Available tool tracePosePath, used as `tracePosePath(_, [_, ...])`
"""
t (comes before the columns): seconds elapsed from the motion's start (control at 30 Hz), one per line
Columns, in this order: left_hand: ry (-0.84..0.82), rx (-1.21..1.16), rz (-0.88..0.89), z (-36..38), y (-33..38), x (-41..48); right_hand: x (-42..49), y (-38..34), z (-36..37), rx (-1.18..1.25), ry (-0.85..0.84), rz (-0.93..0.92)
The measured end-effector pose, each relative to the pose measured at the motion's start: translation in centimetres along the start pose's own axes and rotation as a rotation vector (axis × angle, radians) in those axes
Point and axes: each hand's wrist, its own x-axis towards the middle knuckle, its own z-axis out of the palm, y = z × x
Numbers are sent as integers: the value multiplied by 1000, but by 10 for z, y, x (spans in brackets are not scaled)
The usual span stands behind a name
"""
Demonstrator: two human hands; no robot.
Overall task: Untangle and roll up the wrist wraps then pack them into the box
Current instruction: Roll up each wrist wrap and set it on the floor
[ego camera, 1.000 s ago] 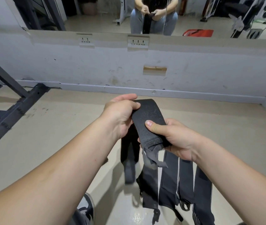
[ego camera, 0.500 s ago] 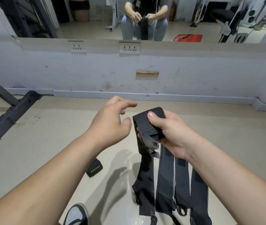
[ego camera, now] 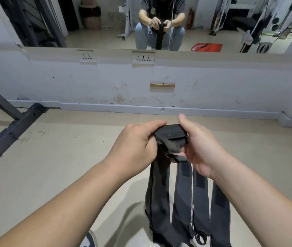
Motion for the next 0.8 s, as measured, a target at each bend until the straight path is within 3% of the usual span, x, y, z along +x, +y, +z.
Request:
tracePosePath(0.13, [-39,-194,-253,0,2,4,12,9,-8,-115,142,-250])
tracePosePath(0.33, [0,-420,-437,0,-1,9,11,15,-9,-55,-151,-311])
tracePosePath(0.43, [-45,-501,-436,2,-1,8,12,18,-3,-119,-105,-375])
tracePosePath(0.57, [-129,-389,-376,5,0,2,13,25,7,-123,-56,-327])
tracePosePath(0.8, [-52,-424,-353,0,2,4,10,23,8,-36,-48,-266])
